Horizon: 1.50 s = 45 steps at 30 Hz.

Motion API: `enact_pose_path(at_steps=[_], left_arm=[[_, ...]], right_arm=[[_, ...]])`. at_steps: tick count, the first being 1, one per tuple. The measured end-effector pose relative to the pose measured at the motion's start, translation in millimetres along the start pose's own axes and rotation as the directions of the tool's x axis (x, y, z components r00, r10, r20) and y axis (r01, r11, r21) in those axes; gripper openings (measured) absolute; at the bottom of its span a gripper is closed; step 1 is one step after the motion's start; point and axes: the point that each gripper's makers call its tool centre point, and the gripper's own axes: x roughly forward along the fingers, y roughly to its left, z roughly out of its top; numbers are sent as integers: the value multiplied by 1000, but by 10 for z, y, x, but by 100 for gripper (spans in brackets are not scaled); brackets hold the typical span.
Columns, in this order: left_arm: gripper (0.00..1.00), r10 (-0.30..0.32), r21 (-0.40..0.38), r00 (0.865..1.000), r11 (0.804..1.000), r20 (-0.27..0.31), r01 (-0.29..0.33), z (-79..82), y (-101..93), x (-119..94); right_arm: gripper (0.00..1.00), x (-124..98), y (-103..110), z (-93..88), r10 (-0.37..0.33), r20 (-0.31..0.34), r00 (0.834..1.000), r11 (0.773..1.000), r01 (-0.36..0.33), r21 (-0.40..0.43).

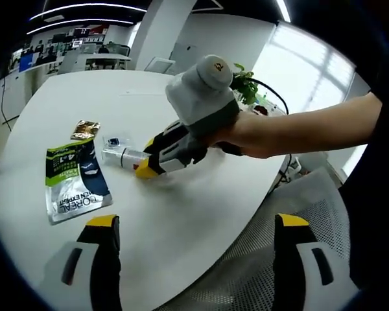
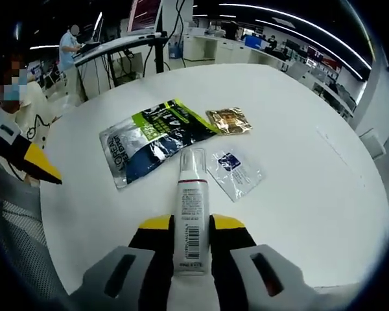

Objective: Arrange the skincare products in the storage area until every visible bottle or jar stands upright without overlapping.

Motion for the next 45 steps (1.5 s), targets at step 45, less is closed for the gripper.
enact_pose_path(at_steps=[45], left_arm=[[88,-156,-127,942,971,296,201,795,-448,-237]], right_arm=[[20,-1677,406,89,55,526,849,857,-311,412]])
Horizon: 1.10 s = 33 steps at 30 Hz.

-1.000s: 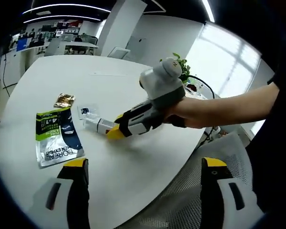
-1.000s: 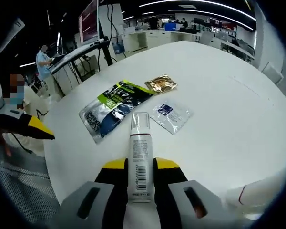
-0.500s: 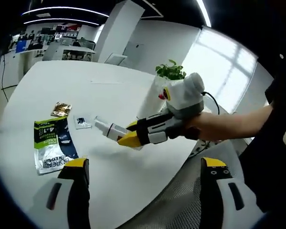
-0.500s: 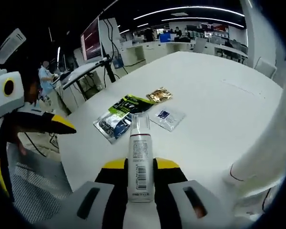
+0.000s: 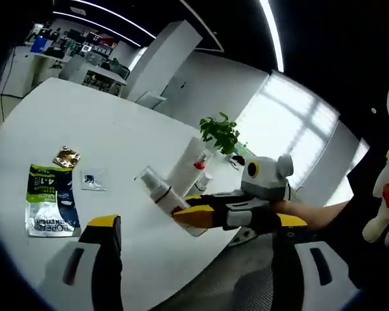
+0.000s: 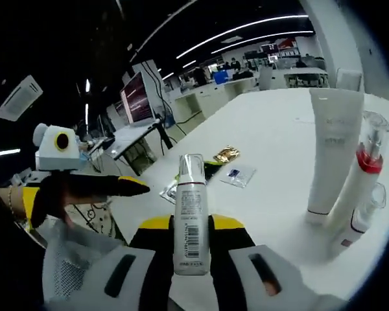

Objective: Arrange the skincare products in the storage area until every visible bottle or jar stands upright without overlapping.

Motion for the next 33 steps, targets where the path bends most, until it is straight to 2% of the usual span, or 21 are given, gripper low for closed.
enact_pose_path(at_steps=[4,7,12,15,19,20,23,26,33], left_arm=[[86,-42,-7,999,999,23,42,108,-111,28],[82,-70,-33,996,997,52,71,176,-187,35],[76,-98,-60,991,993,89,103,257,-299,28],[69,-127,-64,986,989,108,134,318,-417,31],[59,-154,-47,983,986,95,159,346,-545,87],[55,-169,-41,981,984,98,174,358,-585,94],[43,-226,-29,968,973,113,231,430,-747,111],[32,-263,-9,959,964,103,266,453,-865,125],[23,-290,31,954,957,77,289,470,-1011,140]], right_arm=[[20,-101,172,131,82,70,994,996,-84,27],[20,-210,295,228,133,128,983,989,-140,49],[20,-348,428,293,182,168,969,979,-195,61],[20,-408,499,320,213,185,959,971,-228,64],[20,-503,607,388,260,222,940,957,-282,74],[20,-535,643,412,283,235,930,948,-309,79],[20,-602,671,450,308,252,917,936,-340,90],[20,-721,752,491,352,271,896,915,-390,101],[20,-872,712,542,382,286,879,897,-427,114]])
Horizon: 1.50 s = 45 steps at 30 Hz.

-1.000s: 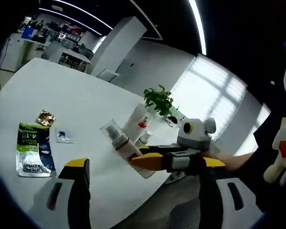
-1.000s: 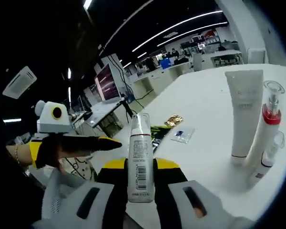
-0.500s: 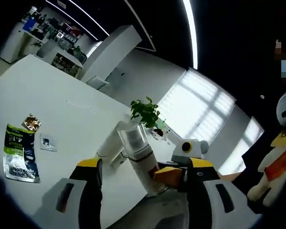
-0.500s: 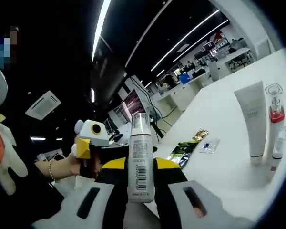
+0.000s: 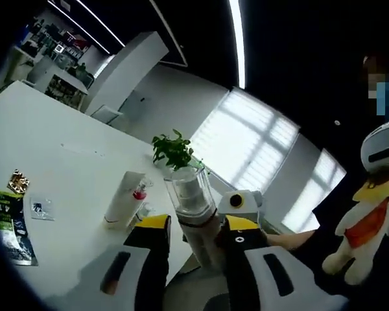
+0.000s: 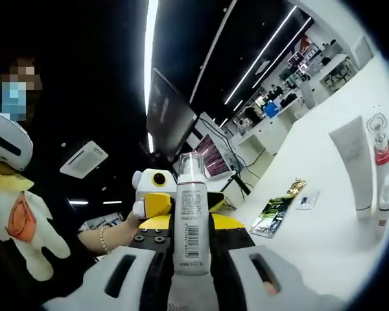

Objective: Arrange the skincare products in the storage area until every visible bottle or jar stands upright without overlapping.

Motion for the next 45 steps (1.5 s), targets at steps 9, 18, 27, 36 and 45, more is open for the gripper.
enact_pose_path(at_steps=[9,18,27,36,45], left_arm=[[18,-17,-19,1000,1000,20,18,87,-146,132],[17,78,17,995,997,-65,-77,-125,-81,290],[17,168,151,976,978,-137,-147,-342,-27,432],[17,293,377,941,902,-169,-213,-374,97,549],[17,371,545,896,817,-245,-189,-458,205,735]], right_arm=[[21,-108,140,25,35,-20,999,999,-35,7],[22,-259,-56,-135,-147,-204,968,962,92,-258],[23,-432,-260,-288,-251,-260,933,902,128,-413],[23,-479,-544,-251,-408,-239,881,772,194,-605],[23,-497,-793,-240,-508,-200,838,697,264,-667]])
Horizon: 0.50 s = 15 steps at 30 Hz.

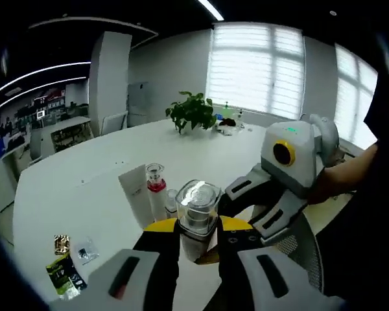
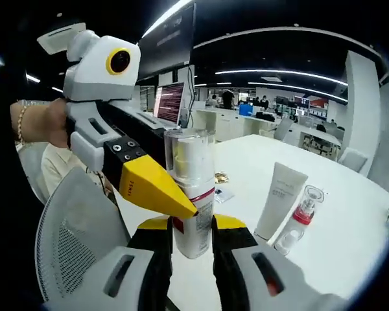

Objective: Arrange the skincare products in the storage area until every visible bottle or jar stands upright without overlapping.

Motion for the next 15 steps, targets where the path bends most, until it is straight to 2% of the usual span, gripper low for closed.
enact_pose_path(at_steps=[6,15], left_arm=[[17,-8,32,999,999,-51,10,-75,35,152],[17,-32,50,993,998,-115,38,-315,207,424]], right_arm=[[23,72,-120,-151,-27,-26,999,1000,28,15],[23,221,-268,-425,-32,-81,996,998,36,49]])
